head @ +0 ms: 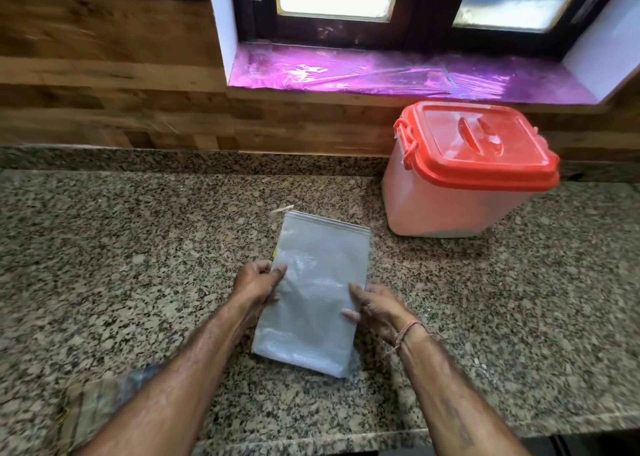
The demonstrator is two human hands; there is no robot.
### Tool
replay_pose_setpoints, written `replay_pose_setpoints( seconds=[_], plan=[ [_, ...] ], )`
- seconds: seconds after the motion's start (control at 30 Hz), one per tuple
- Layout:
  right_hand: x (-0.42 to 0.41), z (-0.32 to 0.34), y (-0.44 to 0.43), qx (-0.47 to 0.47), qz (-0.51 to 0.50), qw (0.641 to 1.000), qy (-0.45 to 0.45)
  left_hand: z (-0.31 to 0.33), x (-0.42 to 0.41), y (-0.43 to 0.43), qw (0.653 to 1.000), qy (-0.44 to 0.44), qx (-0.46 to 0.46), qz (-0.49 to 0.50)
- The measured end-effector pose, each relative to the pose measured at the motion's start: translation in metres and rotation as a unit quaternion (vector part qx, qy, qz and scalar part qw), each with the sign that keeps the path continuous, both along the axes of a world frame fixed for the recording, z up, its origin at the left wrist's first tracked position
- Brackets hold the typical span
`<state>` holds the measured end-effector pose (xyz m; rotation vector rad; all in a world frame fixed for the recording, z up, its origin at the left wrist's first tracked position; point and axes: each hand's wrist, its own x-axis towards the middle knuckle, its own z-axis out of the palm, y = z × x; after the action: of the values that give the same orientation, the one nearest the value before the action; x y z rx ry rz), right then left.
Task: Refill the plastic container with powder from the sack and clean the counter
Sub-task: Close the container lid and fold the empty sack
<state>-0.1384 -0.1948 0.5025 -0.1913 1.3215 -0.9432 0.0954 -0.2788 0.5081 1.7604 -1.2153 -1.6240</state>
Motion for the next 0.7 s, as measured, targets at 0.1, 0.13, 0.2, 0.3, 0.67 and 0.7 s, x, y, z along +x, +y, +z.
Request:
replay_pose_setpoints(
  seconds=[0.1, 0.13, 0.2, 0.3, 0.67, 0.7],
  plan=[
    [0.004, 0.013, -0.015, -0.025, -0.015, 0.997, 0.077, 0.014, 0.000, -0.004, 0.998, 0.019, -0.058, 0.025],
    [0.006, 0.019, -0.024, -0.048, -0.015, 0.993, 0.106, 0.019, 0.001, -0.007, 0.996, 0.034, -0.071, 0.036],
    [0.009, 0.035, -0.040, -0.103, -0.030, 0.984, 0.140, 0.029, 0.001, -0.013, 0.992, 0.065, -0.085, 0.067],
    [0.013, 0.046, -0.050, -0.164, -0.050, 0.974, 0.151, 0.034, 0.003, -0.016, 0.985, 0.092, -0.104, 0.104],
    [0.025, -0.030, 0.014, 0.041, 0.027, 0.941, 0.335, -0.040, 0.018, 0.051, 0.993, -0.087, -0.017, 0.079],
    [0.026, -0.033, 0.018, 0.050, 0.026, 0.939, 0.340, -0.044, 0.018, 0.054, 0.992, -0.095, -0.020, 0.079]
  ],
)
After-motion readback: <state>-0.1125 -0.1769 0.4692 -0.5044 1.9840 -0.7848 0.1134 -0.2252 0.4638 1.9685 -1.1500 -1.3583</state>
